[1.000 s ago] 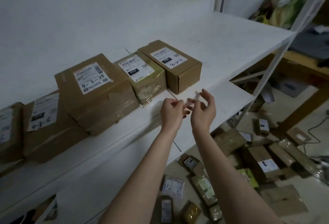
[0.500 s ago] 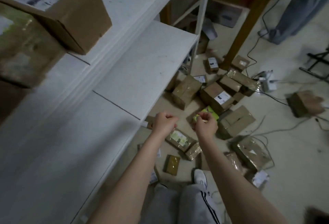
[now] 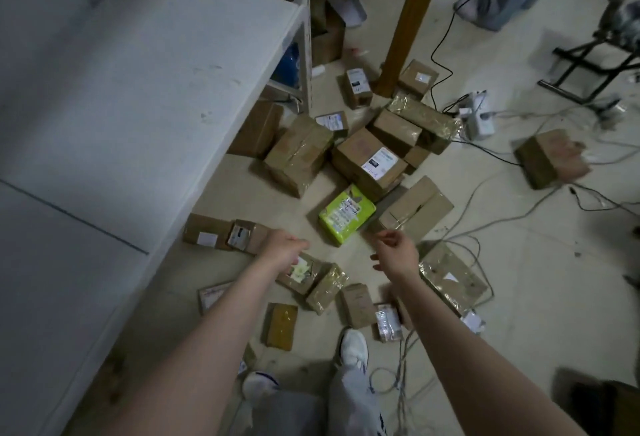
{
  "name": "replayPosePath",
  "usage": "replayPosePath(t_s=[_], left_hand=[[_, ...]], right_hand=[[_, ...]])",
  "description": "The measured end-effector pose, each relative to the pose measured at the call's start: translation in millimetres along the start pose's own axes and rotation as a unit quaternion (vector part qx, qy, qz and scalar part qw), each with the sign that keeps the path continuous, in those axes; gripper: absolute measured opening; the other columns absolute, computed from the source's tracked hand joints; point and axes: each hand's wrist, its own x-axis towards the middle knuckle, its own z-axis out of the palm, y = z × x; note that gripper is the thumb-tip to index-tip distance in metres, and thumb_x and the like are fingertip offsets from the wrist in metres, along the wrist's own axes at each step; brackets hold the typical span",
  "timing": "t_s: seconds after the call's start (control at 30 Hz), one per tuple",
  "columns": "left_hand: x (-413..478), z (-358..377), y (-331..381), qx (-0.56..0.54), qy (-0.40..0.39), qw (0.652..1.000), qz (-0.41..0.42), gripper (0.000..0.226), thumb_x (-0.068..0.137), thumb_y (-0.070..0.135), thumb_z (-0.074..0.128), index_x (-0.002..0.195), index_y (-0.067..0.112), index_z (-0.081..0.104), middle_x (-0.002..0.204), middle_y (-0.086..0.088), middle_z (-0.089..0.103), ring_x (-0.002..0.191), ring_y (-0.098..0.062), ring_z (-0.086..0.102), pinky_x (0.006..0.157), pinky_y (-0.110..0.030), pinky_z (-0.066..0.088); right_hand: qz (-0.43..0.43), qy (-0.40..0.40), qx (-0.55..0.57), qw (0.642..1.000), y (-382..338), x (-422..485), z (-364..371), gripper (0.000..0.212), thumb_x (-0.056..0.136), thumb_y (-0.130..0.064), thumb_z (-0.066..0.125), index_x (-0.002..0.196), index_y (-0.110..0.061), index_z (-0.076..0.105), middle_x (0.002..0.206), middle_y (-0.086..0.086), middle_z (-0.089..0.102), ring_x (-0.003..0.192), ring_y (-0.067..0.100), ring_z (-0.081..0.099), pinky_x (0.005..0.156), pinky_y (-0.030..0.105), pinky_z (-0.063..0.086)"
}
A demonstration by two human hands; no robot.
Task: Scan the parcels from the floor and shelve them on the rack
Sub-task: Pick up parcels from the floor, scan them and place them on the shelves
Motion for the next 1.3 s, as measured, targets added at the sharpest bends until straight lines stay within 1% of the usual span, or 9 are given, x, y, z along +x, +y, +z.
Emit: replayPosePath(t_s=[0.17, 0.27, 0.37, 0.57, 0.7, 0.87, 1.03, 1.2, 1.3], left_hand=[[52, 57, 14, 0.011, 0.008, 1.0, -0.01, 0.015, 0.092, 0.014, 0.068, 0.08, 0.012, 0.058, 0.089, -0.011, 0.062, 0.082, -0.026, 0.062, 0.062, -0.028, 0.049], [82, 101, 28, 0.033, 0.002, 0.999, -0.003, 0.021, 0.088, 0.018, 0.071, 0.073, 0.016, 0.057, 0.085, -0.011, 0.064, 0.085, -0.028, 0.065, 0.066, -0.03, 0.051], [114, 146, 40, 0.079, -0.017, 0.996, 0.026, 0.023, 0.072, 0.031, 0.071, 0.068, 0.014, 0.057, 0.077, -0.01, 0.061, 0.082, -0.03, 0.064, 0.071, -0.034, 0.051], [175, 223, 40, 0.145, -0.014, 0.984, 0.099, 0.028, 0.087, 0.016, 0.065, 0.065, 0.019, 0.047, 0.071, -0.008, 0.049, 0.07, -0.026, 0.045, 0.063, -0.032, 0.033], [225, 254, 23, 0.146, -0.007, 0.981, 0.125, 0.016, 0.09, 0.019, 0.066, 0.103, 0.011, 0.06, 0.099, -0.007, 0.061, 0.1, -0.028, 0.058, 0.078, -0.031, 0.042], [293, 262, -14, 0.134, 0.036, 0.98, 0.14, 0.013, 0.089, 0.014, 0.067, 0.095, 0.014, 0.055, 0.099, -0.009, 0.064, 0.101, -0.03, 0.062, 0.081, -0.031, 0.044], [339, 244, -57, 0.113, 0.05, 0.986, 0.11, 0.018, 0.081, 0.018, 0.071, 0.085, 0.016, 0.053, 0.09, -0.014, 0.065, 0.094, -0.036, 0.066, 0.082, -0.039, 0.052], [363, 221, -73, 0.131, 0.067, 0.983, 0.109, 0.017, 0.09, 0.013, 0.067, 0.105, 0.01, 0.059, 0.097, -0.008, 0.062, 0.087, -0.027, 0.059, 0.073, -0.028, 0.042], [363, 215, -72, 0.116, 0.062, 0.985, 0.108, 0.022, 0.09, 0.013, 0.067, 0.109, 0.007, 0.06, 0.103, -0.01, 0.065, 0.088, -0.028, 0.061, 0.072, -0.028, 0.043]], right_hand=[[0.054, 0.014, 0.005, 0.998, 33, 72, -31, 0.005, 0.087, -0.017, 0.063, 0.086, -0.02, 0.06, 0.071, 0.004, 0.065, 0.064, 0.025, 0.062, 0.072, 0.05, 0.058], [0.078, 0.044, -0.002, 0.996, 66, 121, -45, 0.015, 0.072, -0.031, 0.066, 0.083, -0.023, 0.059, 0.083, 0.006, 0.071, 0.081, 0.032, 0.068, 0.082, 0.054, 0.057], [0.11, 0.059, -0.007, 0.992, 95, 162, -51, 0.037, 0.073, -0.037, 0.071, 0.104, -0.018, 0.062, 0.102, 0.008, 0.069, 0.095, 0.031, 0.066, 0.088, 0.051, 0.055], [0.176, 0.084, 0.026, 0.98, 140, 228, -31, 0.086, 0.067, -0.05, 0.083, 0.132, -0.004, 0.049, 0.125, 0.017, 0.06, 0.112, 0.037, 0.06, 0.097, 0.049, 0.052], [0.205, 0.092, 0.002, 0.974, 158, 278, -6, 0.118, 0.063, -0.063, 0.081, 0.149, -0.004, 0.026, 0.149, 0.023, 0.034, 0.135, 0.042, 0.039, 0.111, 0.049, 0.038], [0.238, 0.162, -0.008, 0.958, 170, 332, 28, 0.135, 0.054, -0.07, 0.084, 0.153, -0.005, 0.018, 0.153, 0.022, 0.023, 0.142, 0.039, 0.029, 0.116, 0.047, 0.032], [0.246, 0.17, -0.022, 0.954, 180, 363, 51, 0.149, 0.056, -0.064, 0.086, 0.156, -0.011, -0.012, 0.161, 0.026, -0.007, 0.148, 0.043, 0.011, 0.115, 0.056, 0.022], [0.248, 0.183, -0.063, 0.949, 182, 381, 64, 0.163, 0.049, -0.067, 0.087, 0.153, -0.009, -0.025, 0.159, 0.028, -0.023, 0.15, 0.042, -0.011, 0.11, 0.072, 0.014], [0.246, 0.185, -0.072, 0.949, 180, 383, 65, 0.16, 0.052, -0.067, 0.086, 0.152, -0.009, -0.025, 0.159, 0.028, -0.021, 0.15, 0.042, -0.009, 0.111, 0.072, 0.016]])
